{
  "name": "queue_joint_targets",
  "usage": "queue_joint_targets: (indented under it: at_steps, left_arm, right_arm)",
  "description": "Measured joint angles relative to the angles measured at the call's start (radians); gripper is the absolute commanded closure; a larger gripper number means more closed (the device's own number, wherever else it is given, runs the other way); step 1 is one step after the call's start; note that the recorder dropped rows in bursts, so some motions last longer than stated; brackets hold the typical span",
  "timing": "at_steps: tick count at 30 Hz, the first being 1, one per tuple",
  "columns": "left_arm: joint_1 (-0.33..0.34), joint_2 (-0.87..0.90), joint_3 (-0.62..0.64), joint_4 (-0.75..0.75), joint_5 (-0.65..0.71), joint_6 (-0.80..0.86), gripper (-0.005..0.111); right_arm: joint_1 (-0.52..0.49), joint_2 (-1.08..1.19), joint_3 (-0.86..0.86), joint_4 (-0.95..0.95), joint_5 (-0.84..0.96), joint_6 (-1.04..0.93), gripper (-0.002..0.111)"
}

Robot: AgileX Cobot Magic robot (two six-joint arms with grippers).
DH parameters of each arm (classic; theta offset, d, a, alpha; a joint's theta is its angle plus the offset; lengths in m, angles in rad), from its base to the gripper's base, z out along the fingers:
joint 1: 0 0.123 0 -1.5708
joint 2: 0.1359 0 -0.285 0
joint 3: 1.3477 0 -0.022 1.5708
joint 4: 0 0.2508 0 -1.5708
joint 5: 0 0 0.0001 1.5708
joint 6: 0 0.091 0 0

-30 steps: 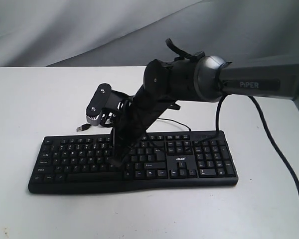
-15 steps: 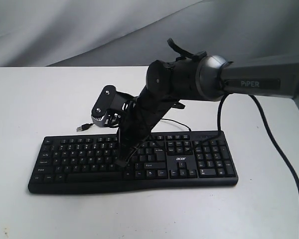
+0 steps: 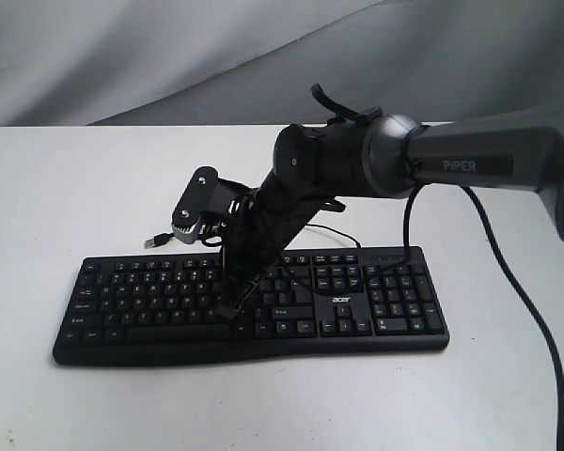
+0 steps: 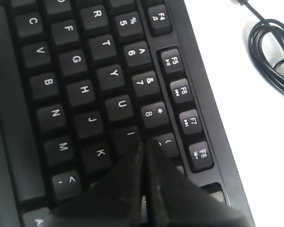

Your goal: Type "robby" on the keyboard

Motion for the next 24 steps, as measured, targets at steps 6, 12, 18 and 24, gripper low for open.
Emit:
queue_joint_targets:
  at_steps: [6,12,18,24]
  left_arm:
    - [0.0,0.0,0.0,0.0,0.0,0.0,0.106]
    - [0.0,0.0,0.0,0.0,0.0,0.0,0.106]
    - [0.0,0.0,0.0,0.0,0.0,0.0,0.106]
    - [0.0,0.0,0.0,0.0,0.0,0.0,0.106]
  right_arm:
    - [0.0,0.0,0.0,0.0,-0.004,-0.004,0.108]
    - [0.0,0.0,0.0,0.002,-0.004,-0.009,0.108]
    - [0.0,0.022,0.0,0.008,-0.018,-0.009,0.108]
    - [0.0,0.022,0.0,0.012,-0.024,-0.011,0.108]
